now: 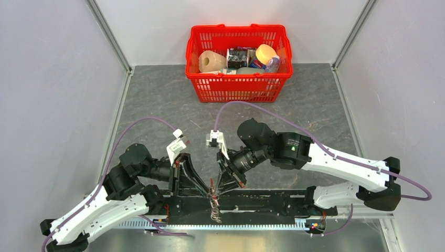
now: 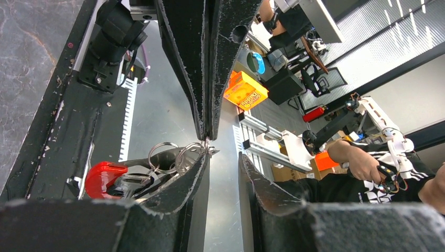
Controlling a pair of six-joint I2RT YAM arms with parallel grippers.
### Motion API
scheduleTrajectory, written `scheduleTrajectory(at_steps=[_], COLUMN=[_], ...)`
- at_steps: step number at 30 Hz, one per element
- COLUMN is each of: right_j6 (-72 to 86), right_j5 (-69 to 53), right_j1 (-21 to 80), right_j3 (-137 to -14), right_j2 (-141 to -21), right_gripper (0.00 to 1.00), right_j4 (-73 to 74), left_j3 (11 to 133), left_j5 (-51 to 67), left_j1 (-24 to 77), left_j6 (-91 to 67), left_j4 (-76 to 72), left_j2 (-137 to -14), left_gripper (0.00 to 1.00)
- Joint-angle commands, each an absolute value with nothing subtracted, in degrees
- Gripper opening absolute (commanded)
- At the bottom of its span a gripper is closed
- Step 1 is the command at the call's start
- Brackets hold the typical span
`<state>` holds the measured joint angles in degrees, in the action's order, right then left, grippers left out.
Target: Put the keys on the keyring
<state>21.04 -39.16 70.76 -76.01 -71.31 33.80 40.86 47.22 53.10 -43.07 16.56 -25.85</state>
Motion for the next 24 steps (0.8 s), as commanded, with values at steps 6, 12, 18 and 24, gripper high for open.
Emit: scheduleTrajectory(at_steps=[6, 12, 18, 24], right_j6=[23.7, 23.9, 24.4, 25.1], right_j5=[-41.1, -41.9, -41.9, -44.6], right_j1=[71.0, 71.0, 71.0, 71.0], right_j3=[-75.9, -75.8, -75.5, -74.6], right_j2=[-71.9, -71.9, -72.2, -72.0], right_gripper=[0.0, 0.0, 0.0, 0.0], right_j4=[25.5, 24.9, 23.8, 22.0], left_j3=[40.5, 40.2, 40.3, 40.3], left_j5=[48.2, 48.0, 47.8, 47.6], left_j1=[53.0, 53.0, 52.9, 53.0], left_j6=[-44.6, -44.4, -44.1, -43.3], left_j4=[14.3, 14.5, 14.5, 15.1], left_j2=[-25.4, -25.3, -25.3, -25.4], left_gripper=[0.33, 0.33, 0.33, 0.33])
